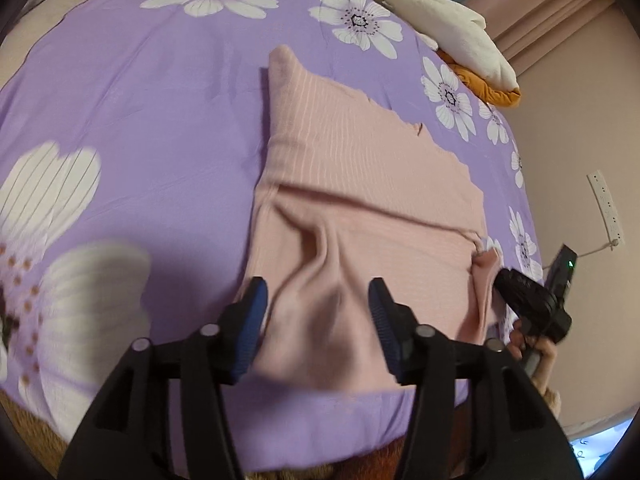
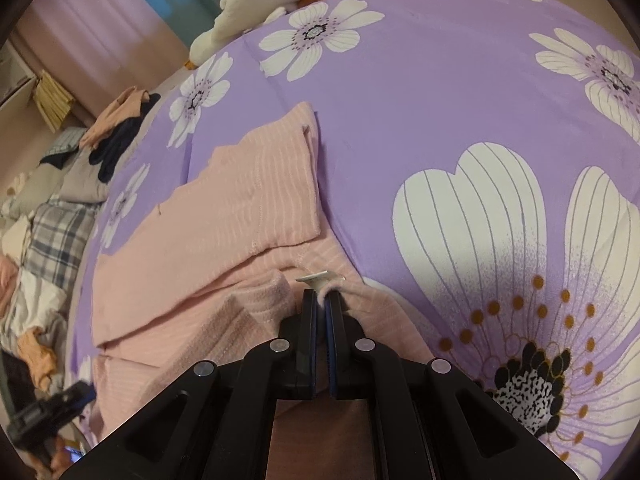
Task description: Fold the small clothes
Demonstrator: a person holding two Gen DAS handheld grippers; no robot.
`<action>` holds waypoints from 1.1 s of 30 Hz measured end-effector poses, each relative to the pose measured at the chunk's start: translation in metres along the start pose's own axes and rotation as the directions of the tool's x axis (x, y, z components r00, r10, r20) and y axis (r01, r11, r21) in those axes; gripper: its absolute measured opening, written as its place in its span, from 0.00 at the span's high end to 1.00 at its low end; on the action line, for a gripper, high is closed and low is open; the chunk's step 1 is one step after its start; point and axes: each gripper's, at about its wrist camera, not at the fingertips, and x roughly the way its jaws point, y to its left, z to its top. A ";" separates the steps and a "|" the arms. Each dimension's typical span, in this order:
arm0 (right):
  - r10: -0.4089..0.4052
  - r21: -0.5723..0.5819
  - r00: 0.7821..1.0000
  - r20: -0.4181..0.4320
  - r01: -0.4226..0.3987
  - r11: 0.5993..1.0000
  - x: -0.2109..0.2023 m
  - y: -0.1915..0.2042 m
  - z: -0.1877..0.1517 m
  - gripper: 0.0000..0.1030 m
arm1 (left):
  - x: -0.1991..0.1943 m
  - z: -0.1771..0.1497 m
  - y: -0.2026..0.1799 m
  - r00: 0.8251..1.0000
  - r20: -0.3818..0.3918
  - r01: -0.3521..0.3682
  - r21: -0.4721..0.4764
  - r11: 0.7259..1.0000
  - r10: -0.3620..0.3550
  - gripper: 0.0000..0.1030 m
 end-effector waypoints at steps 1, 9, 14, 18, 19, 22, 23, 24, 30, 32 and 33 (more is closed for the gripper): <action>-0.002 -0.001 1.000 0.002 0.002 1.000 0.001 0.001 0.000 0.95 | -0.001 -0.006 0.003 1.000 -0.015 0.004 -0.006 1.000 -0.004 0.48; -0.008 -0.003 1.000 0.008 0.008 1.000 0.000 0.003 -0.002 0.95 | 0.009 -0.031 0.009 0.998 -0.066 0.020 -0.054 0.998 -0.023 0.74; -0.013 -0.009 1.000 0.009 0.013 1.000 0.000 0.003 -0.001 0.95 | 0.000 -0.021 0.005 0.999 -0.010 0.047 -0.081 0.996 -0.048 0.97; -0.011 -0.003 1.000 0.005 0.011 1.000 -0.001 0.002 0.000 0.95 | -0.023 -0.005 -0.007 0.992 0.077 0.102 -0.061 0.993 -0.097 0.96; -0.012 -0.002 1.000 0.004 0.012 1.000 -0.001 0.002 0.001 0.95 | -0.024 -0.002 -0.009 0.991 0.086 0.111 -0.060 0.992 -0.106 0.96; -0.022 -0.005 1.000 0.005 0.022 1.000 -0.002 0.004 0.001 0.95 | -0.028 0.019 -0.017 0.983 0.135 0.130 -0.062 0.990 -0.121 0.96; -0.025 -0.007 1.000 0.006 0.025 1.000 -0.003 0.005 0.001 0.95 | -0.027 0.025 -0.020 0.981 0.149 0.135 -0.062 0.989 -0.125 0.96; -0.027 -0.009 1.000 0.007 0.027 1.000 -0.004 0.006 0.001 0.95 | -0.026 0.031 -0.022 0.980 0.158 0.137 -0.066 0.988 -0.125 0.96; -0.037 -0.001 0.998 0.042 0.037 0.999 -0.016 0.005 0.005 0.95 | -0.005 0.079 -0.034 0.976 0.206 0.087 -0.057 0.995 -0.073 0.96; -0.044 0.001 0.997 0.064 0.044 0.999 -0.021 0.004 0.009 0.95 | 0.006 0.090 -0.030 0.979 0.199 0.067 -0.071 0.995 -0.052 0.96; -0.050 0.005 0.996 0.076 0.050 0.999 -0.023 0.002 0.011 0.95 | 0.016 0.098 -0.027 0.982 0.186 0.058 -0.087 0.995 -0.041 0.96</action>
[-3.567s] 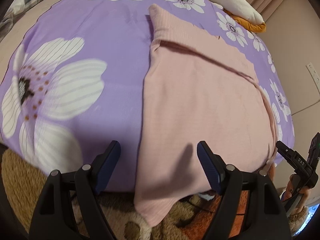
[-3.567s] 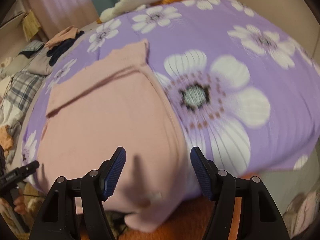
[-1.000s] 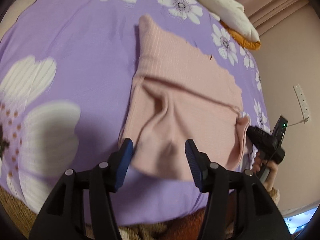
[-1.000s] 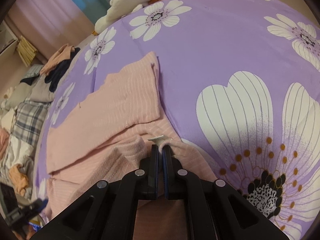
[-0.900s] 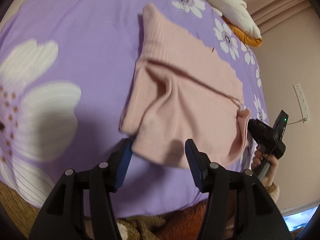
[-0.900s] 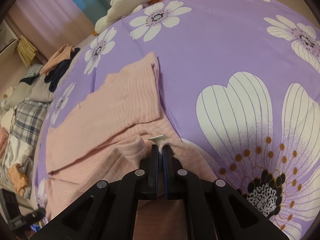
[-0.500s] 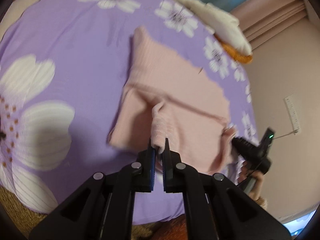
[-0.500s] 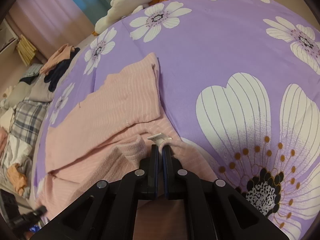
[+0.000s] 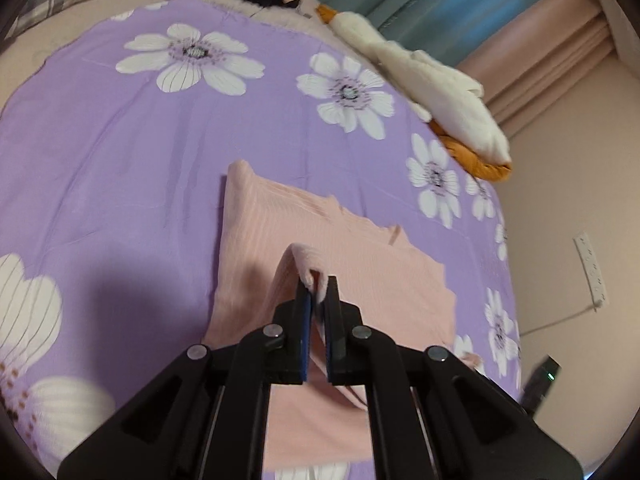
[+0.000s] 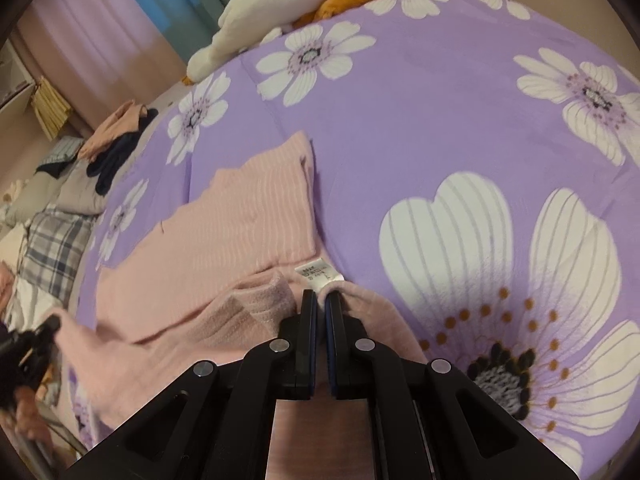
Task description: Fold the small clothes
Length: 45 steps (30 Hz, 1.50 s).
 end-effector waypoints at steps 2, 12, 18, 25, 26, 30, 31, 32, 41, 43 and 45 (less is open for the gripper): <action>-0.005 0.008 1.000 0.006 0.005 1.000 0.001 -0.002 0.004 0.95 | 0.015 0.007 0.004 1.000 -0.017 -0.013 -0.009 1.000 0.013 0.96; 0.019 0.036 1.000 -0.021 -0.018 0.999 0.023 -0.006 0.022 0.95 | 0.061 0.015 0.022 0.993 -0.065 -0.096 -0.012 0.995 0.095 0.92; -0.057 0.028 0.997 0.053 0.056 0.998 0.004 -0.010 0.033 0.95 | 0.033 0.020 0.016 0.999 0.004 -0.047 0.012 0.999 0.047 0.57; 0.010 0.031 0.998 0.055 -0.011 0.999 -0.007 -0.023 0.041 0.55 | 0.007 0.012 0.018 0.997 0.014 -0.073 0.099 0.992 0.072 0.47; 0.042 0.031 0.998 0.047 -0.044 0.999 -0.006 -0.022 0.041 0.54 | 0.007 0.008 0.020 0.998 0.002 -0.068 0.115 0.991 0.068 0.47; 0.133 -0.013 0.990 -0.045 -0.134 0.991 0.017 -0.006 0.043 0.54 | 0.015 -0.002 0.023 0.991 -0.023 -0.125 0.182 0.975 0.131 0.54; 0.115 -0.030 0.992 -0.059 -0.116 0.993 0.022 -0.002 0.042 0.54 | 0.017 -0.004 0.025 0.990 -0.023 -0.135 0.188 0.973 0.142 0.58; 0.094 -0.047 0.993 -0.077 -0.098 0.994 0.030 0.003 0.042 0.54 | 0.019 -0.005 0.026 0.989 -0.026 -0.135 0.193 0.972 0.143 0.64; 0.097 -0.059 0.995 0.027 -0.095 0.994 0.019 0.007 0.039 0.93 | 0.030 0.002 0.013 0.985 -0.010 -0.164 0.255 0.953 0.172 0.66; 0.103 -0.043 0.990 0.095 -0.099 0.994 0.003 0.002 0.046 0.93 | 0.035 0.005 0.010 0.985 -0.012 -0.163 0.265 0.950 0.173 0.66; 0.108 -0.017 0.985 0.135 -0.107 0.994 -0.004 -0.007 0.053 0.94 | 0.044 0.008 0.006 0.985 -0.023 -0.157 0.276 0.948 0.169 0.66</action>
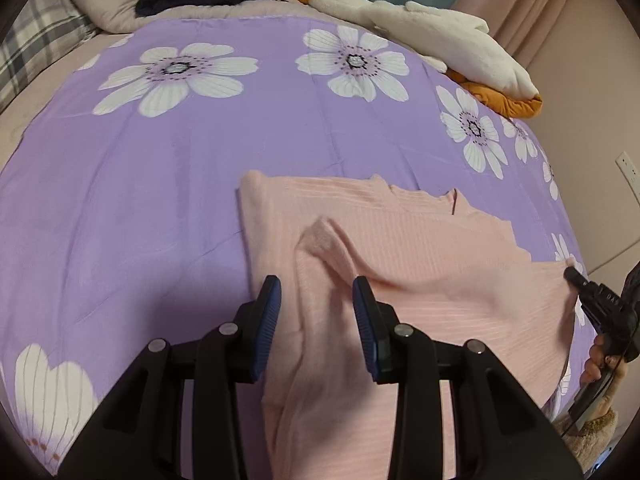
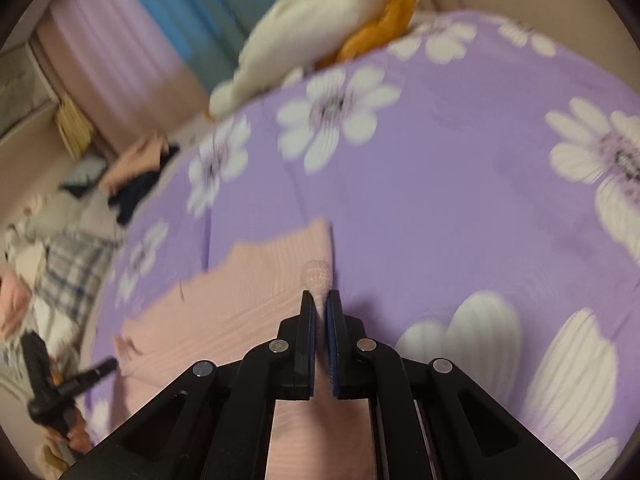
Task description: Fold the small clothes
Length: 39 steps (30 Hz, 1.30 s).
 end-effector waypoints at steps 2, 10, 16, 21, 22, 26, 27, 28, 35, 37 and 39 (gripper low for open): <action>0.021 0.046 1.000 0.000 -0.021 0.999 0.004 -0.011 0.002 0.94 | 0.008 0.004 -0.003 1.000 -0.010 -0.010 0.006 1.000 0.011 0.66; -0.015 0.059 0.999 -0.046 0.018 0.998 0.024 -0.022 -0.008 0.94 | 0.032 0.017 -0.004 0.998 -0.057 -0.021 -0.003 1.000 0.020 0.78; -0.033 0.044 0.998 -0.045 0.035 0.998 0.023 -0.020 -0.009 0.94 | 0.032 0.011 0.004 1.000 -0.030 -0.003 -0.102 0.995 0.000 0.94; -0.030 0.027 0.999 -0.023 0.031 0.999 0.014 -0.014 -0.006 0.94 | 0.004 0.010 -0.009 0.999 0.048 0.009 -0.102 0.995 -0.004 0.95; -0.026 0.020 1.000 -0.014 0.026 0.999 0.011 -0.011 -0.006 0.94 | -0.001 0.010 -0.009 0.999 0.050 0.008 -0.108 0.994 -0.003 0.95; 0.002 -0.010 1.000 0.016 -0.002 1.000 -0.003 0.002 -0.001 0.94 | -0.022 0.015 -0.009 0.995 0.091 0.053 -0.122 0.991 -0.042 0.95; 0.010 -0.018 1.000 0.022 -0.010 1.000 -0.006 0.006 0.001 0.94 | -0.029 0.016 -0.008 0.993 0.103 0.061 -0.122 0.991 -0.049 0.95; 0.022 -0.029 0.999 0.031 -0.021 0.999 -0.011 0.010 0.003 0.94 | -0.035 0.017 -0.006 0.991 0.121 0.066 -0.130 0.989 -0.051 0.95; 0.063 -0.105 0.995 0.081 -0.055 0.993 -0.019 0.043 0.029 0.94 | -0.061 0.030 0.009 0.980 0.193 0.081 -0.151 0.985 -0.051 0.95; 0.069 -0.121 0.995 0.075 -0.060 0.991 -0.009 0.051 0.038 0.94 | -0.060 0.035 0.014 0.980 0.193 0.070 -0.155 0.985 -0.040 0.95; 0.083 -0.126 0.995 0.047 -0.077 0.989 0.008 0.057 0.048 0.94 | -0.056 0.041 0.020 0.981 0.191 0.061 -0.168 0.984 -0.028 0.95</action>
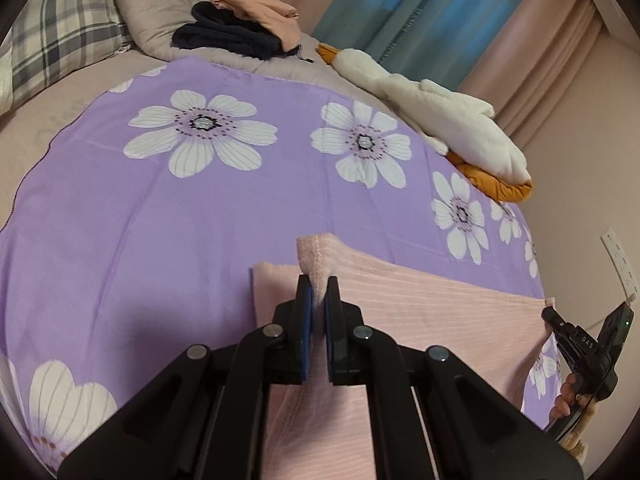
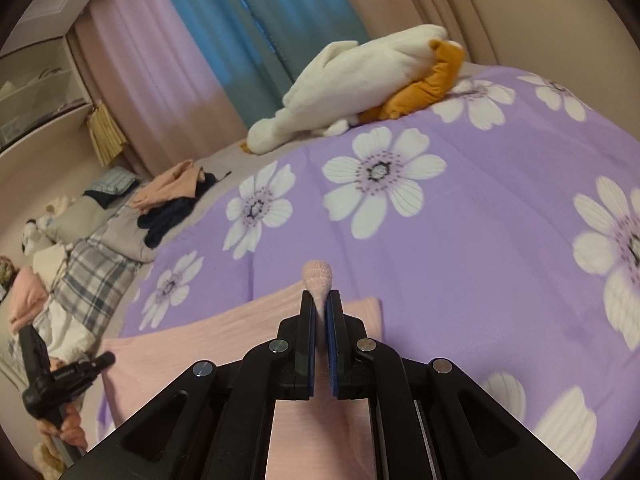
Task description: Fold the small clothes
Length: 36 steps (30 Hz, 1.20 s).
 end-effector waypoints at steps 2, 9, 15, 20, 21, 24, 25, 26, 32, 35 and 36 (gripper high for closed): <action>0.026 0.021 0.999 -0.024 -0.025 0.999 0.014 -0.002 0.005 0.94 | 0.006 0.005 0.005 1.000 -0.004 -0.008 -0.013 1.000 0.008 0.95; -0.051 -0.013 0.993 -0.106 0.050 0.999 0.071 0.000 0.012 0.94 | 0.044 0.014 0.019 0.998 -0.051 -0.046 -0.040 0.998 0.044 0.95; -0.130 -0.027 0.975 -0.180 0.127 0.992 0.115 -0.012 0.000 0.94 | 0.079 0.007 0.033 0.986 -0.117 -0.120 -0.027 0.992 0.116 0.95; -0.156 -0.008 0.957 -0.244 0.159 0.987 0.133 -0.028 -0.015 0.94 | 0.099 -0.003 0.041 0.972 -0.175 -0.162 -0.005 0.987 0.158 0.92; -0.155 -0.003 0.957 -0.245 0.159 0.987 0.134 -0.030 -0.016 0.94 | 0.102 -0.005 0.043 0.969 -0.183 -0.168 -0.002 0.986 0.165 0.91; -0.154 -0.002 0.957 -0.244 0.159 0.987 0.135 -0.033 -0.018 0.94 | 0.105 -0.008 0.043 0.967 -0.181 -0.181 0.019 0.983 0.181 0.89; -0.159 -0.006 0.957 -0.243 0.162 0.987 0.135 -0.033 -0.018 0.94 | 0.106 -0.008 0.044 0.966 -0.181 -0.182 0.018 0.983 0.182 0.88; -0.164 -0.011 0.956 -0.243 0.166 0.986 0.136 -0.033 -0.018 0.94 | 0.106 -0.009 0.045 0.967 -0.179 -0.182 0.011 0.983 0.181 0.88; -0.174 -0.018 0.957 -0.233 0.175 0.984 0.140 -0.032 -0.020 0.94 | 0.108 -0.012 0.053 0.973 -0.178 -0.154 -0.039 0.987 0.144 0.86; -0.168 -0.011 0.958 -0.233 0.170 0.985 0.142 -0.034 -0.021 0.94 | 0.107 -0.012 0.056 0.976 -0.183 -0.137 -0.072 0.988 0.122 0.86; -0.166 -0.009 0.958 -0.233 0.169 0.986 0.142 -0.034 -0.021 0.94 | 0.107 -0.012 0.057 0.976 -0.181 -0.135 -0.074 0.988 0.120 0.86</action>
